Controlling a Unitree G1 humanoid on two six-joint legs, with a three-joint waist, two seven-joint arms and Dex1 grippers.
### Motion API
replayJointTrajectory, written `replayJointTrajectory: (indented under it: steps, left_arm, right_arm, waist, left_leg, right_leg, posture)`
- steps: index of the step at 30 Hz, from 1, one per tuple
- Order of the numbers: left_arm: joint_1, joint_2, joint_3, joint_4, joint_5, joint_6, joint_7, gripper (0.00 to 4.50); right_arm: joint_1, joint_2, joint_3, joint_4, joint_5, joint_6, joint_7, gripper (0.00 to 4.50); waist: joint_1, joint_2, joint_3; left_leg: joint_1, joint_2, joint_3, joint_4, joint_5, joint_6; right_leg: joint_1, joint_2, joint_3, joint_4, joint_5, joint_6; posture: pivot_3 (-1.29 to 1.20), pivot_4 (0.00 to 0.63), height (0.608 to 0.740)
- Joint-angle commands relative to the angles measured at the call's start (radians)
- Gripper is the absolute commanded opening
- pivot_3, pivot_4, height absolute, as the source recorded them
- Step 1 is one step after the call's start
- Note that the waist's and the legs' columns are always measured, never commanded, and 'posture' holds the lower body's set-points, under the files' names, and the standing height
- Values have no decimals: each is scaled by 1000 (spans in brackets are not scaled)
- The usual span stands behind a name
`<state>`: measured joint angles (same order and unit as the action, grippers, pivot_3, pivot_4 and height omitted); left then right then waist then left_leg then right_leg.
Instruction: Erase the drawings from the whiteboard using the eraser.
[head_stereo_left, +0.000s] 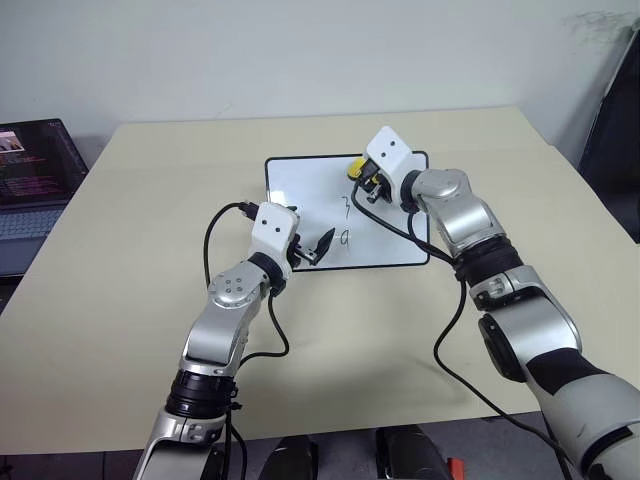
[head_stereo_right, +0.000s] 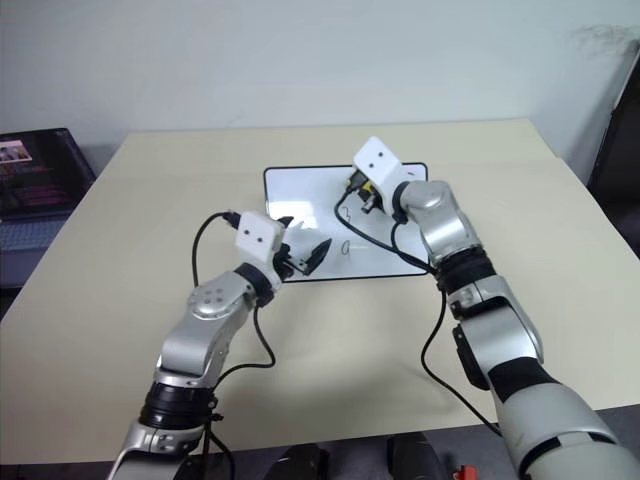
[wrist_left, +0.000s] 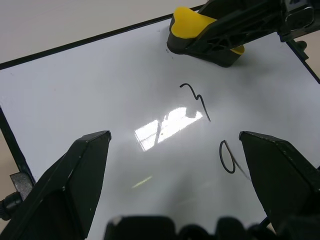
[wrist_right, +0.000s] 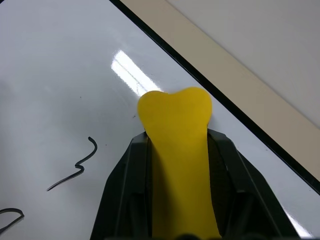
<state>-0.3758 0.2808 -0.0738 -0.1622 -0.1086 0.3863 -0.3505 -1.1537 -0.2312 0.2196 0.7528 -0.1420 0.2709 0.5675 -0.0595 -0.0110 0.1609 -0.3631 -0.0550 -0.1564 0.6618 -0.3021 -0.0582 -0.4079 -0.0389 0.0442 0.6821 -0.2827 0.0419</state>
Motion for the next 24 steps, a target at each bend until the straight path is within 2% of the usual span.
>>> replayJointTrajectory:
  steps: [1, 16, 24]
  left_arm:
    - [8, 4, 18, -61, 6, 4, 15, 4500]
    - [11, -7, 11, -73, 6, 17, 30, 4500]
    - [11, 3, 14, -74, -1, 21, 22, 4500]
  right_arm:
    - [-20, 20, 14, 44, -15, -17, 4, 1123]
    - [-48, 99, 19, 52, -18, -30, 19, 1123]
    - [-24, 94, -25, -96, 22, 34, 18, 1123]
  waist:
    - [-1, 0, 0]
    - [-4, 0, 0]
    - [2, 0, 0]
  left_leg:
    - [0, 0, 0, 0, 0, 0]
    - [0, 0, -1, 0, 0, 0]
    - [-2, 0, -1, 0, 0, 0]
  right_leg:
    - [0, 0, 0, 0, 0, 0]
    - [0, 0, 0, 0, 0, 0]
    - [-1, 0, -1, 0, 0, 0]
  posture:
    - [0, 150, 740]
    - [0, 150, 740]
    - [0, 150, 740]
